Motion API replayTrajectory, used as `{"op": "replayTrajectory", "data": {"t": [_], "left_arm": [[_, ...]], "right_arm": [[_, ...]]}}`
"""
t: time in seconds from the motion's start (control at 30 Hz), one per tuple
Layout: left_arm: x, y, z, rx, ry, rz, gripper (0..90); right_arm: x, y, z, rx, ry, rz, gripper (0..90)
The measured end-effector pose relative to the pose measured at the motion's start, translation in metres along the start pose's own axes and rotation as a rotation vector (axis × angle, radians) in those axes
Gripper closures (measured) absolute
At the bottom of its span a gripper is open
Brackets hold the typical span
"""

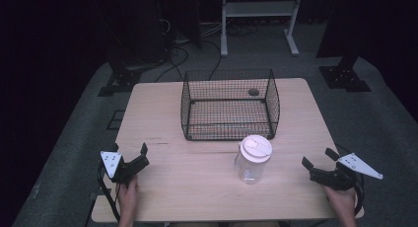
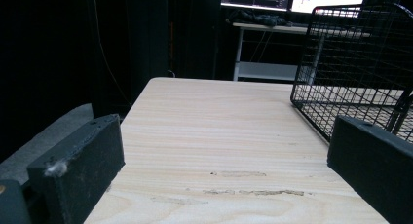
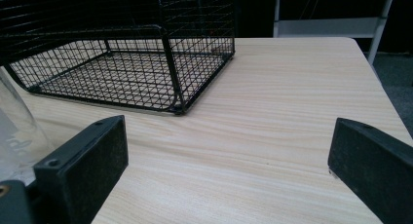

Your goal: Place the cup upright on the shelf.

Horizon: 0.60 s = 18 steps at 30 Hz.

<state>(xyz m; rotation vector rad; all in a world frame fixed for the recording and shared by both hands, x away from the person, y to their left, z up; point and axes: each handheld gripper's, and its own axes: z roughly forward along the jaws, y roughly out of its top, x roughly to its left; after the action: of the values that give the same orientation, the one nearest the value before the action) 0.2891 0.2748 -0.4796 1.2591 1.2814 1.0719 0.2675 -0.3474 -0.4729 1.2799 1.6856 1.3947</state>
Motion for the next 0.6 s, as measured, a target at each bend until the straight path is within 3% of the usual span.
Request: {"op": "replayTrajectory", "data": {"t": [0.27, 0.5, 0.6], "left_arm": [[0.0, 0.0, 0.0, 0.001, -0.001, 0.001, 0.0], [-0.001, 0.0, -0.001, 0.002, -0.003, 0.002, 0.0], [-0.001, 0.0, -0.001, 0.002, -0.004, 0.005, 0.0]], "right_arm": [[0.001, 0.003, -0.002, -0.004, 0.004, -0.006, 0.3], [0.016, 0.018, -0.006, -0.013, 0.061, -0.022, 0.3], [0.025, 0.029, -0.011, -0.022, 0.084, -0.052, 0.3]]}}
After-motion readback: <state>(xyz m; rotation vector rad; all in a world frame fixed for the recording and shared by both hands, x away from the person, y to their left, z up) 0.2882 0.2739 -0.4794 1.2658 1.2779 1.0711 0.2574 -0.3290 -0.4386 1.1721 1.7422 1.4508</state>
